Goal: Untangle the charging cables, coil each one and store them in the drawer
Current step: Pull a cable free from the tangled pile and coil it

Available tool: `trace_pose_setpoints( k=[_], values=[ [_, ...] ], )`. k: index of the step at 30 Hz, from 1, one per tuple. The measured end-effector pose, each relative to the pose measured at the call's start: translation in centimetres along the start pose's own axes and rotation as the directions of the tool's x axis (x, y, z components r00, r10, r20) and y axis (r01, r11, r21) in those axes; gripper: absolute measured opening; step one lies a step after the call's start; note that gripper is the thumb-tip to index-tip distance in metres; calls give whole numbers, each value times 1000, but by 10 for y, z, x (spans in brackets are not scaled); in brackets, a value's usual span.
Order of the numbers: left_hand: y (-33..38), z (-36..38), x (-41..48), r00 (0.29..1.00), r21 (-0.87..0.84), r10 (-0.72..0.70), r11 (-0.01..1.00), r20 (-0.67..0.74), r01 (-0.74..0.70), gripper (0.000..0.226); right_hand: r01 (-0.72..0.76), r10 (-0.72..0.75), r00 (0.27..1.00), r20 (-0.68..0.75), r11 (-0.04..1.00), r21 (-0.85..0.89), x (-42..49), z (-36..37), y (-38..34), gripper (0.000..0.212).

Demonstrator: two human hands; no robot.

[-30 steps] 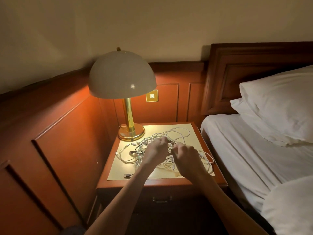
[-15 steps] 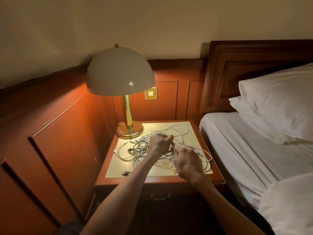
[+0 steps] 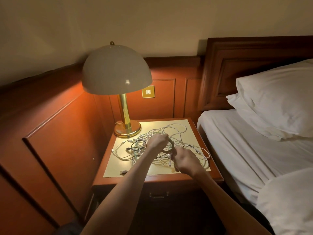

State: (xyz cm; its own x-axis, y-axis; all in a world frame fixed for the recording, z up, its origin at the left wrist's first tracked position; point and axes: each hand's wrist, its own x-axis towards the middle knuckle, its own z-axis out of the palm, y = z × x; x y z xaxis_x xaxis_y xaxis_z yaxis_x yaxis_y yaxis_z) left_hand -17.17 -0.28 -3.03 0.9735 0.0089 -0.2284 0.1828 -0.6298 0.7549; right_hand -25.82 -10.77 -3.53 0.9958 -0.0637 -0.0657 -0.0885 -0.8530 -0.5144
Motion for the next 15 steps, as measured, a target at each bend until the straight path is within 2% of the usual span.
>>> trace_pose_setpoints(
  k=[3,6,9,15],
  values=[
    [-2,0,2,969,50,166,986,-182,-159,47,62,-60,997,-52,997,39,0,-2,-6,36],
    [-6,-1,8,937,85,290,957,-195,-278,53,78,-84,996,6,948,308,-5,0,-2,40],
    [-6,1,11,939,29,279,960,-200,-279,53,58,-72,997,12,879,473,-10,2,0,40],
    [-4,6,9,942,-92,250,957,-226,-276,52,13,-34,999,25,809,588,-20,4,2,38]
  ],
)
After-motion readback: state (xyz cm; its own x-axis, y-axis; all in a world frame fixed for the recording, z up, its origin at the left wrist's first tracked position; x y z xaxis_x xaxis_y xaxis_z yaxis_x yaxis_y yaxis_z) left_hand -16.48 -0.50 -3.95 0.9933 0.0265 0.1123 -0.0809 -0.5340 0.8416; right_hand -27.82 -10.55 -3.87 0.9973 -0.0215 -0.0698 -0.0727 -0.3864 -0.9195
